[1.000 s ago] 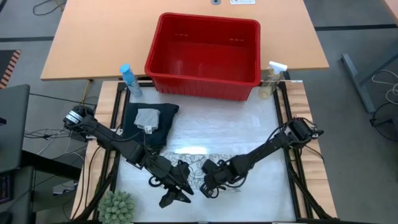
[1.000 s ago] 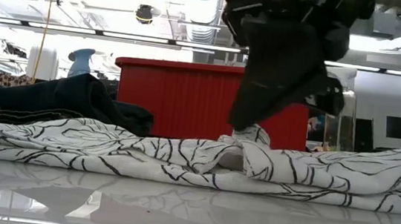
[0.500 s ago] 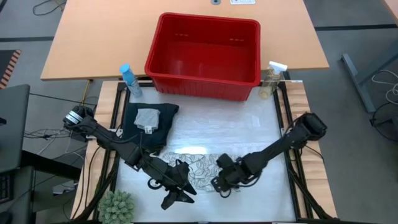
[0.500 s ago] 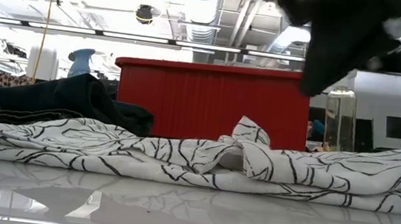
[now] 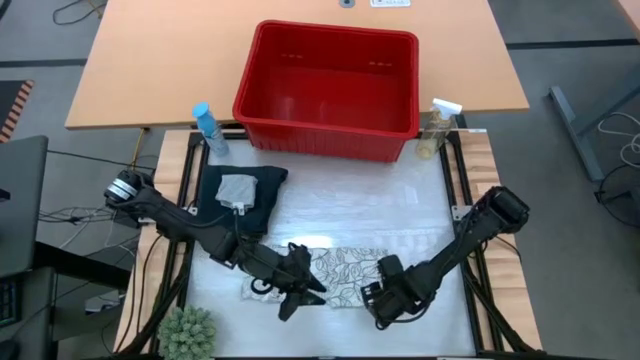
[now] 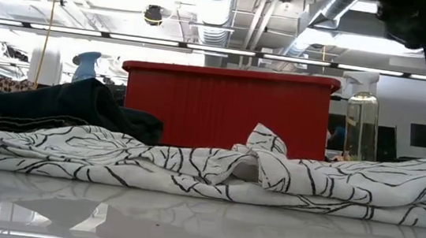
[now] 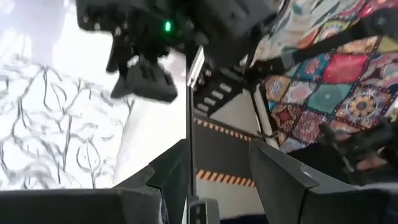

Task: Fold Laundry from Bin
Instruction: Fold the white patterned shirt

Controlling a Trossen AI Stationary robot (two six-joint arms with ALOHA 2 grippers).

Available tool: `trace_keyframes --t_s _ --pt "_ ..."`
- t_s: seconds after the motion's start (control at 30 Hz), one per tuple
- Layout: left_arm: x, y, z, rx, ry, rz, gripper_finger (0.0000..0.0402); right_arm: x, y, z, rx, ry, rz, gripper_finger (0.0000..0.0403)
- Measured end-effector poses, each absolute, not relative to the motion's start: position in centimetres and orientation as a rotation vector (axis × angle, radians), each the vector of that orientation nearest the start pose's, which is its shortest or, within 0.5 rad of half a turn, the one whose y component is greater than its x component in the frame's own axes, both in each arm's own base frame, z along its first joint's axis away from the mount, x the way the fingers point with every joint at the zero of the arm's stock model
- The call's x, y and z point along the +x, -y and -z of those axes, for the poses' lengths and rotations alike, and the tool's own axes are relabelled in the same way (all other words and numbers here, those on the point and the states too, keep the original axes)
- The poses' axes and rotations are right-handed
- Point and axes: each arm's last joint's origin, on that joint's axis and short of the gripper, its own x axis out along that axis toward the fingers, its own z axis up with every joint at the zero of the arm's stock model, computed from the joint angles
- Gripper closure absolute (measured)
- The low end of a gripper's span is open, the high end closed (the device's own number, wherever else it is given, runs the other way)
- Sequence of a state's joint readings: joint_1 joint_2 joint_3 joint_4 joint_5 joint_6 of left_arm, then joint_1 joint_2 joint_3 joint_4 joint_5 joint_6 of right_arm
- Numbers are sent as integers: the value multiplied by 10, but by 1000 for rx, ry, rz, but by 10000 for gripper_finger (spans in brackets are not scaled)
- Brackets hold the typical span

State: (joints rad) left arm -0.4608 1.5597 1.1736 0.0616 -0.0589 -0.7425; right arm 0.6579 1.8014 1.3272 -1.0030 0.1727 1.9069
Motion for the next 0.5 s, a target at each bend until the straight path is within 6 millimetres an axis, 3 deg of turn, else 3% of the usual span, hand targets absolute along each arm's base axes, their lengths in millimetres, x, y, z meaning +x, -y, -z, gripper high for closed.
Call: trace_keyframes --t_s 0.17,0.5 --pt "337 156 -285 -631 -437 250 246 259 -196 -191 1018 -1091 1046 117" --pt "367 156 -237 -674 -507 244 246 260 -189 -179 1037 -1036 1066 117"
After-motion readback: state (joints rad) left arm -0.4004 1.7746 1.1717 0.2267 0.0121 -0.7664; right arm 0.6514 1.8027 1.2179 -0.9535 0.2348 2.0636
